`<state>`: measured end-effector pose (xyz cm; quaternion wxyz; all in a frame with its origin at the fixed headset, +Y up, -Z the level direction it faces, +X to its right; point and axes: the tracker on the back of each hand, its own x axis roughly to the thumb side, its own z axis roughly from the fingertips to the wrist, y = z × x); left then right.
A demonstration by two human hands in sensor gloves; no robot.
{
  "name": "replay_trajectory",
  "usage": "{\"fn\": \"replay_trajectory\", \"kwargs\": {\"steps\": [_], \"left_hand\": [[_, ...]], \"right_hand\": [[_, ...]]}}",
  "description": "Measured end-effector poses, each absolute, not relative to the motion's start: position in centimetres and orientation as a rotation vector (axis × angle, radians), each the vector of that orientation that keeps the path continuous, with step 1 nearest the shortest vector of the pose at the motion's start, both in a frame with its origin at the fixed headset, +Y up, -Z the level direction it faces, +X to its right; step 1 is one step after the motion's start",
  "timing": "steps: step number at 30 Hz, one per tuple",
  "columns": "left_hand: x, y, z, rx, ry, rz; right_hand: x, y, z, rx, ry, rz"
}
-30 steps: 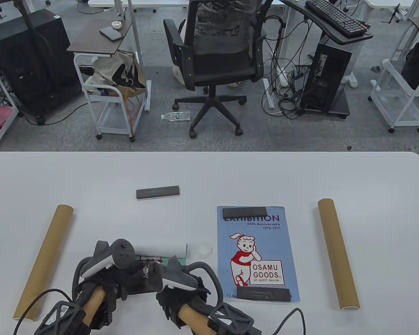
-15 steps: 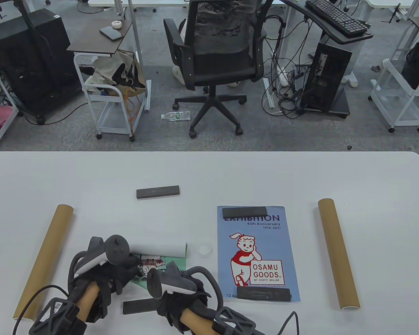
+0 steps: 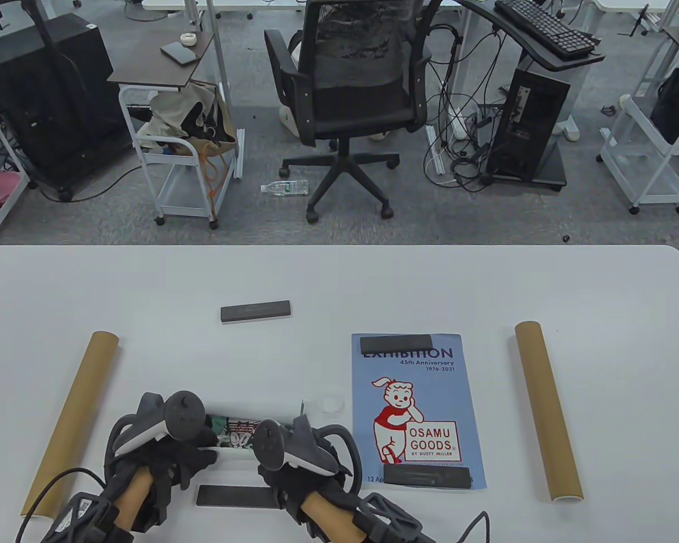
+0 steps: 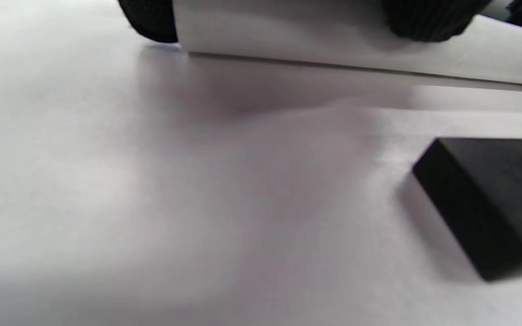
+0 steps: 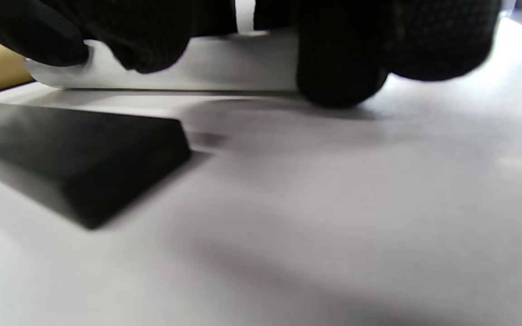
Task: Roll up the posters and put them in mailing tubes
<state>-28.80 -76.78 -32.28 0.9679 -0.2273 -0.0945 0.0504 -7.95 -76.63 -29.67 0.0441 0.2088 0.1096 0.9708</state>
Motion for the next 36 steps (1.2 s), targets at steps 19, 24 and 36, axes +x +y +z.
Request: {"fn": "replay_trajectory", "kwargs": {"steps": [19, 24, 36], "left_hand": [[-27.9, -77.0, -31.6, -0.453, -0.195, 0.060], [-27.5, -77.0, -31.5, -0.411, -0.191, 0.018], [-26.9, -77.2, -31.4, -0.421, -0.200, -0.030]], "right_hand": [[-8.2, -77.4, -30.7, 0.611, 0.286, 2.959], [-8.3, -77.3, -30.8, 0.611, 0.292, 2.963], [-8.9, -77.4, -30.4, 0.739, 0.326, 2.996]]}}
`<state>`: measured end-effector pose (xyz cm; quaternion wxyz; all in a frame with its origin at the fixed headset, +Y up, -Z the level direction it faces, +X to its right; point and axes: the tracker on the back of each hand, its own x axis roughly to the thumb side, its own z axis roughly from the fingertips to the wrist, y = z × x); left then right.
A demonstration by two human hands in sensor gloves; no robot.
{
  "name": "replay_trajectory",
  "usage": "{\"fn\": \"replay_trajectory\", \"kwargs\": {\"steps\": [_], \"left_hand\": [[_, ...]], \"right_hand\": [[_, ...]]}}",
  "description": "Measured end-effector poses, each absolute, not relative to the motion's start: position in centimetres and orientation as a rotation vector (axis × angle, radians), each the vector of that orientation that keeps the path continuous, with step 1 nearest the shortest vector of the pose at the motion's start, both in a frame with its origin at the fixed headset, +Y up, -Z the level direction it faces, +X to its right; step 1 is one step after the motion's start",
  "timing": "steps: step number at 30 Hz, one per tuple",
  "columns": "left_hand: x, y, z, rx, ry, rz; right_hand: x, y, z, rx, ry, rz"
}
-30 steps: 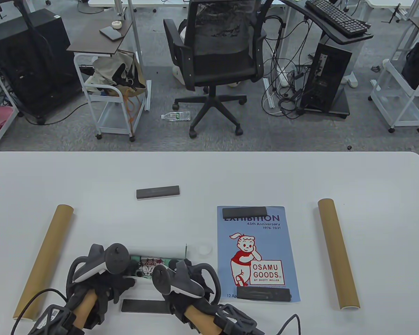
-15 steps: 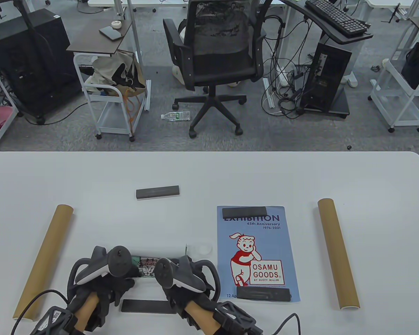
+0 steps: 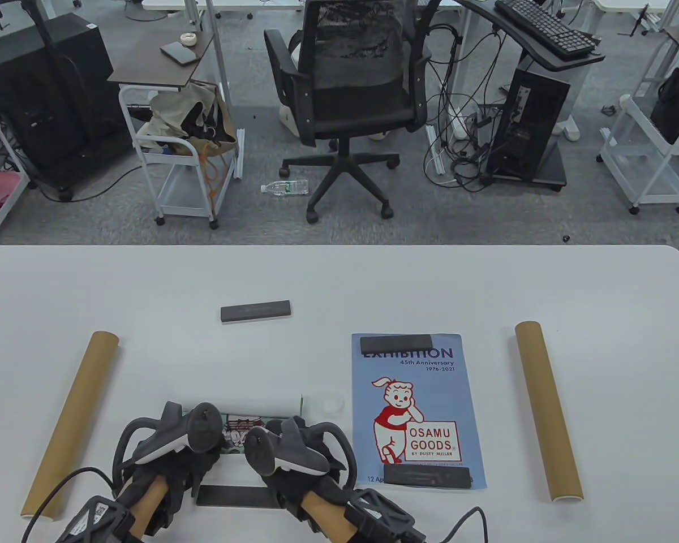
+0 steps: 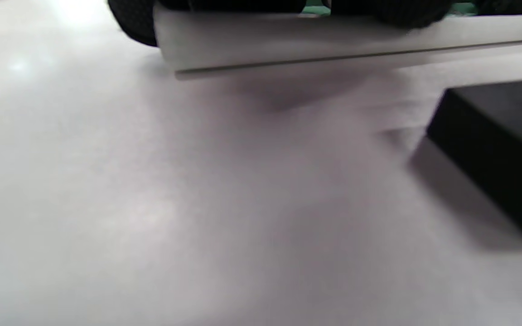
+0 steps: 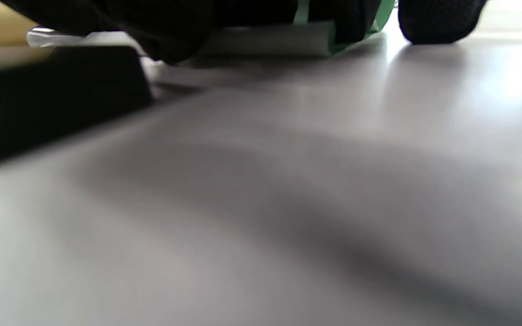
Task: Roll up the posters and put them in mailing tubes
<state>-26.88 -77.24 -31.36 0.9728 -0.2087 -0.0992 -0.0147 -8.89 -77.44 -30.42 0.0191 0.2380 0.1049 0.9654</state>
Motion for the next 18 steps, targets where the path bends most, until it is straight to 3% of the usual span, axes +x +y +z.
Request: {"fn": "replay_trajectory", "kwargs": {"steps": [6, 18], "left_hand": [[-26.4, -77.3, -31.3, -0.388, -0.212, -0.086], [-25.9, -77.4, -31.4, -0.350, -0.194, -0.125]], "right_hand": [[-8.9, -77.2, -31.3, 0.629, 0.318, 2.950], [-9.2, -77.6, -30.9, 0.711, 0.356, 3.009]]}}
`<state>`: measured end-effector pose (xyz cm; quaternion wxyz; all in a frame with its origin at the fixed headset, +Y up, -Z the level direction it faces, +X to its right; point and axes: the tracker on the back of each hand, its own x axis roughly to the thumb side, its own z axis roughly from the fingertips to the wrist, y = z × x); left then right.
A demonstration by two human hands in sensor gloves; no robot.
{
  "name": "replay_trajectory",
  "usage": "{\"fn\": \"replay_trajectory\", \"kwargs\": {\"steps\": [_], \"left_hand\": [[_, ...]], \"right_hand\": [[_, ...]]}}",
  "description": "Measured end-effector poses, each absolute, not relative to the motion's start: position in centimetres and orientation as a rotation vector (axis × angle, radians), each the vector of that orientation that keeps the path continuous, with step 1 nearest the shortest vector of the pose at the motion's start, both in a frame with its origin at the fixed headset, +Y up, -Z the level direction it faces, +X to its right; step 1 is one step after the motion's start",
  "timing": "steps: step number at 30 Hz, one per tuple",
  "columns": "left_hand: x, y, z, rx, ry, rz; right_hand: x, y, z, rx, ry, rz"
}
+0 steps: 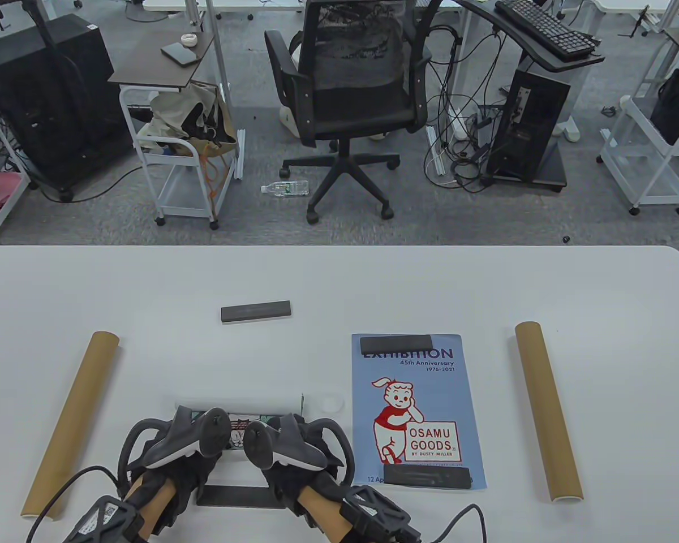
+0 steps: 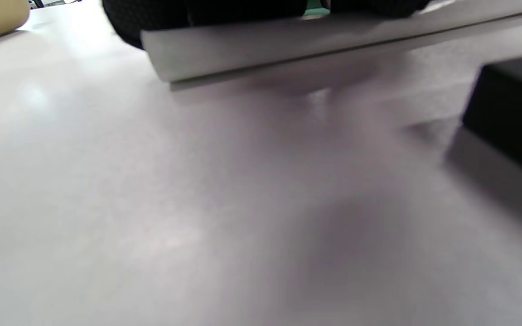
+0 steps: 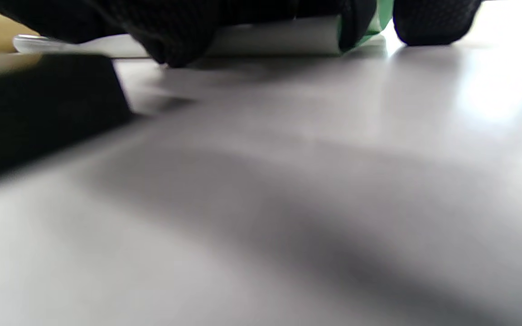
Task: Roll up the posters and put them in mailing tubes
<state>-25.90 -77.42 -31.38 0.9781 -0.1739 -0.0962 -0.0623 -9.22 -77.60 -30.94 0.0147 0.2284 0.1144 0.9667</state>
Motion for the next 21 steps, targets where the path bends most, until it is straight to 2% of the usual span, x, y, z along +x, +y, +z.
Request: {"fn": "replay_trajectory", "kwargs": {"steps": [4, 6, 9, 15, 21], "left_hand": [[-26.5, -77.5, -31.3, -0.500, -0.191, -0.024], [-26.5, -77.6, -31.2, -0.463, -0.181, -0.034], [-25.9, -77.3, -31.3, -0.327, -0.170, -0.101], [-25.5, -77.4, -31.4, -0.348, -0.148, -0.091], [-25.7, -77.6, -31.5, -0.322, -0.132, -0.088]], "right_hand": [[-9.1, -77.5, -31.2, 0.636, 0.347, 2.985], [-9.0, -77.4, -31.3, 0.622, 0.343, 2.978], [-9.0, -77.4, -31.3, 0.630, 0.343, 2.977], [-8.4, -77.3, -30.8, 0.722, 0.362, 2.912], [-8.8, -77.6, -30.6, 0.722, 0.363, 2.987]]}}
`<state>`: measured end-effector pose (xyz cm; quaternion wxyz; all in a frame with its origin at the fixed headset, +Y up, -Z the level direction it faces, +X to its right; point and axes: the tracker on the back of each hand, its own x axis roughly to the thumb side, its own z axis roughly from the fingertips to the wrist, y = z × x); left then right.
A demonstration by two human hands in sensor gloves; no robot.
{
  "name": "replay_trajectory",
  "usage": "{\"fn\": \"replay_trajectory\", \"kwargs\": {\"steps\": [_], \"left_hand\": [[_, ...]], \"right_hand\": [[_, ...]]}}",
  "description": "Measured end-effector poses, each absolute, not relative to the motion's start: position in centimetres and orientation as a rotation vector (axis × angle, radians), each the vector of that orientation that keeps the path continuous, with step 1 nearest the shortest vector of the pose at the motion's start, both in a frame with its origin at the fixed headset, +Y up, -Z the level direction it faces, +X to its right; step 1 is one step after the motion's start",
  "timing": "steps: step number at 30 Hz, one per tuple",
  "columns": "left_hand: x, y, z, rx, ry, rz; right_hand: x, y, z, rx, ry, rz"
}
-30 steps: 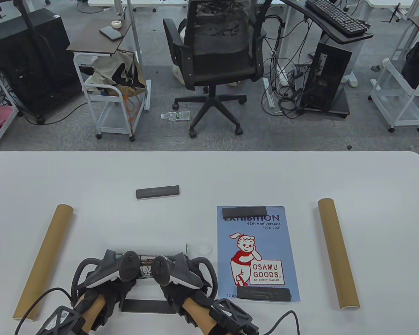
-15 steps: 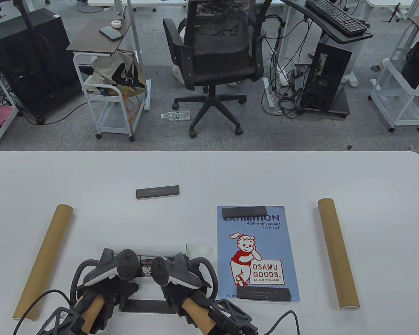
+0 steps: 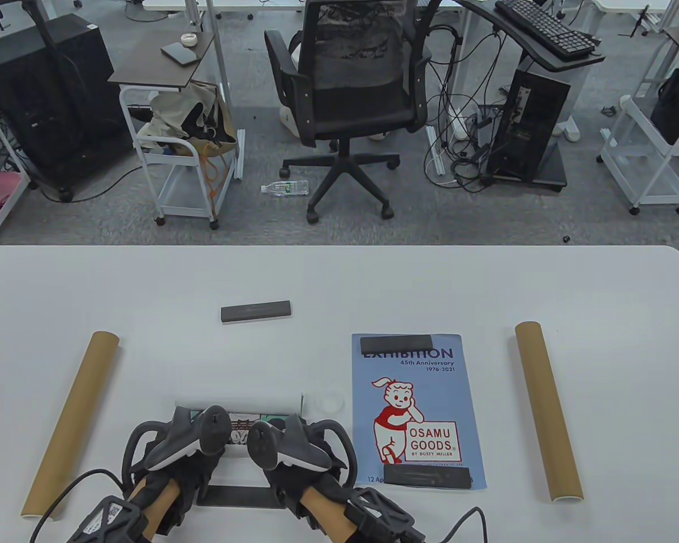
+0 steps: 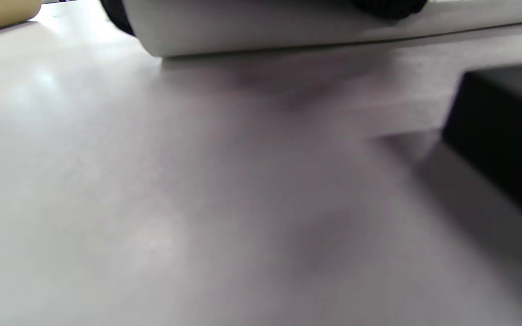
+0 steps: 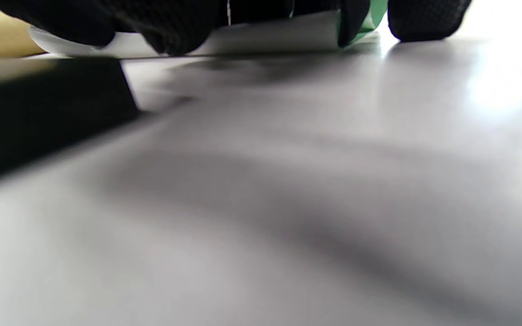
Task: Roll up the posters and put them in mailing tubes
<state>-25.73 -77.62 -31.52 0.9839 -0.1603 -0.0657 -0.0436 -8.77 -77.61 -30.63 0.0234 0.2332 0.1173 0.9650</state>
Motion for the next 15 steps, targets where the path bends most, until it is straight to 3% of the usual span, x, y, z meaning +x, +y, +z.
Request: {"fn": "replay_trajectory", "kwargs": {"steps": [11, 15], "left_hand": [[-25.60, -77.50, -31.44, -0.273, -0.141, -0.121], [-25.76, -77.55, -31.35, -0.370, -0.156, -0.078]], "right_hand": [[-8.17, -77.41, -30.67, 0.755, 0.350, 2.941], [-8.27, -77.93, -30.82, 0.738, 0.427, 2.983]]}}
